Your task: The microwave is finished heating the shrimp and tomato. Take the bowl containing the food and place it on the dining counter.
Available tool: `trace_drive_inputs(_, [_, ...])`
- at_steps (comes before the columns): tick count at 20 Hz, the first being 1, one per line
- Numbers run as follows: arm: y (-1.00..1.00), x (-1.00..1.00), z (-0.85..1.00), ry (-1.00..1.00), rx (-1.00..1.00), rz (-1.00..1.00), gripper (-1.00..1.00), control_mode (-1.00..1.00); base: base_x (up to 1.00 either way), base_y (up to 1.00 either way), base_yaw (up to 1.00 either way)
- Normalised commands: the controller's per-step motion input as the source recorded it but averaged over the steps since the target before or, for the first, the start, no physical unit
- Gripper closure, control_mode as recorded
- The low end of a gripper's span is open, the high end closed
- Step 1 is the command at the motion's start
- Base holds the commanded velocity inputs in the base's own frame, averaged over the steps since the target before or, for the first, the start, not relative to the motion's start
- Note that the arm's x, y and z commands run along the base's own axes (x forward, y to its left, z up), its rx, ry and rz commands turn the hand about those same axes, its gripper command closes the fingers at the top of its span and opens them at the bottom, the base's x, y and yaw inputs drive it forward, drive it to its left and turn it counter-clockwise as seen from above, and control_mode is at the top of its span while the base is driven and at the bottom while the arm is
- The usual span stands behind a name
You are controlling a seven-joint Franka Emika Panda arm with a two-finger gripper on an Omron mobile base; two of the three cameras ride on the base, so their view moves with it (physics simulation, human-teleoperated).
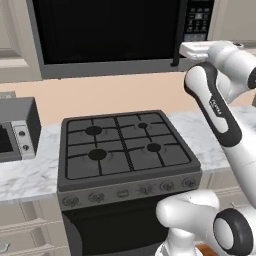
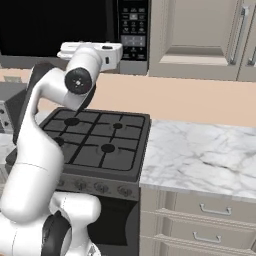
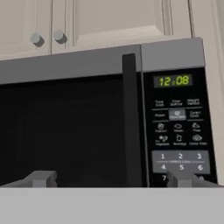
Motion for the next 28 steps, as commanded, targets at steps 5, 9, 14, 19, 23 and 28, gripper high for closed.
trace_drive_inputs(5, [0.0,0.63,0.0,0.06,0.0,0.0,-1.0,-1.0,0.0,0.0,0.0])
trace_drive_inputs(9, [0.0,0.59,0.0,0.06,0.0,0.0,-1.0,-1.0,0.0,0.0,0.0])
trace_drive_inputs(14, [0.0,0.62,0.0,0.05,0.0,0.0,-1.0,-1.0,0.0,0.0,0.0])
trace_drive_inputs(19, [0.0,0.57,0.0,0.03,0.0,0.0,-1.0,-1.0,0.0,0.0,0.0])
trace_drive_inputs(23, [0.0,0.54,0.0,0.02,0.0,0.0,-1.0,-1.0,0.0,0.0,0.0])
trace_drive_inputs(28, [0.0,0.49,0.0,0.02,0.0,0.0,-1.0,-1.0,0.0,0.0,0.0])
